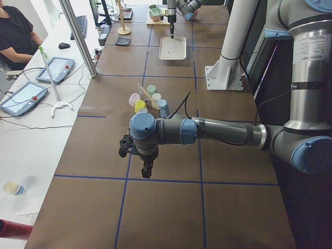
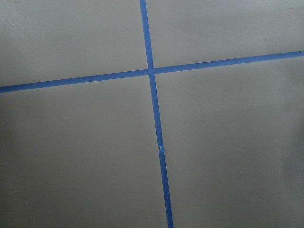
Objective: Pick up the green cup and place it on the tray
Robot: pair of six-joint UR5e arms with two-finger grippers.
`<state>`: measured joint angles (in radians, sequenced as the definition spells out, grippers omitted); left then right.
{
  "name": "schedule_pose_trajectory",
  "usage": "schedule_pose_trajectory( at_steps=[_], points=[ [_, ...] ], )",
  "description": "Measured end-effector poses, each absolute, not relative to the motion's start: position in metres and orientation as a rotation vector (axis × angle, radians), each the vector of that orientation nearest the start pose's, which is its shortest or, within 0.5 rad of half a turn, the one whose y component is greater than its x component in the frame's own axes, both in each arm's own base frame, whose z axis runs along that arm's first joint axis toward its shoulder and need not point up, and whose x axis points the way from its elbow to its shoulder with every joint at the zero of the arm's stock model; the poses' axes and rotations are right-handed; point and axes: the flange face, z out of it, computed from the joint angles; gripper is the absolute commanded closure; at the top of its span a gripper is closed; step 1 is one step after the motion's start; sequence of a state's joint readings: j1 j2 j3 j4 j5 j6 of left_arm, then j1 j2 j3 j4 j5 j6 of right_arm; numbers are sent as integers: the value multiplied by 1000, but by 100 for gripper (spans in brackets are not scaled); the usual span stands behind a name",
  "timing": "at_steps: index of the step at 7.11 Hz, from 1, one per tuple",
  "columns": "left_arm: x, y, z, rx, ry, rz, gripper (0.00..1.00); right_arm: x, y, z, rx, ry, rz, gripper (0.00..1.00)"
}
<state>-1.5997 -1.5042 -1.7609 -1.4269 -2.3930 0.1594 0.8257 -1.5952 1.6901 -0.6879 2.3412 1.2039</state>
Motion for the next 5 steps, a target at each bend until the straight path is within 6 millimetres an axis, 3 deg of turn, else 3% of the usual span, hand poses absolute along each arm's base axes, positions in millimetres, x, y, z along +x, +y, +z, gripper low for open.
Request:
schedule_pose_trajectory(
  at_steps=[4, 5],
  points=[
    [-73, -458, 608, 60, 822, 117, 0, -429, -424, 370, -111, -1149, 115, 100],
    [-73, -458, 608, 61, 822, 117, 0, -455, -417, 350, -100, -1131, 113, 100]
  ],
)
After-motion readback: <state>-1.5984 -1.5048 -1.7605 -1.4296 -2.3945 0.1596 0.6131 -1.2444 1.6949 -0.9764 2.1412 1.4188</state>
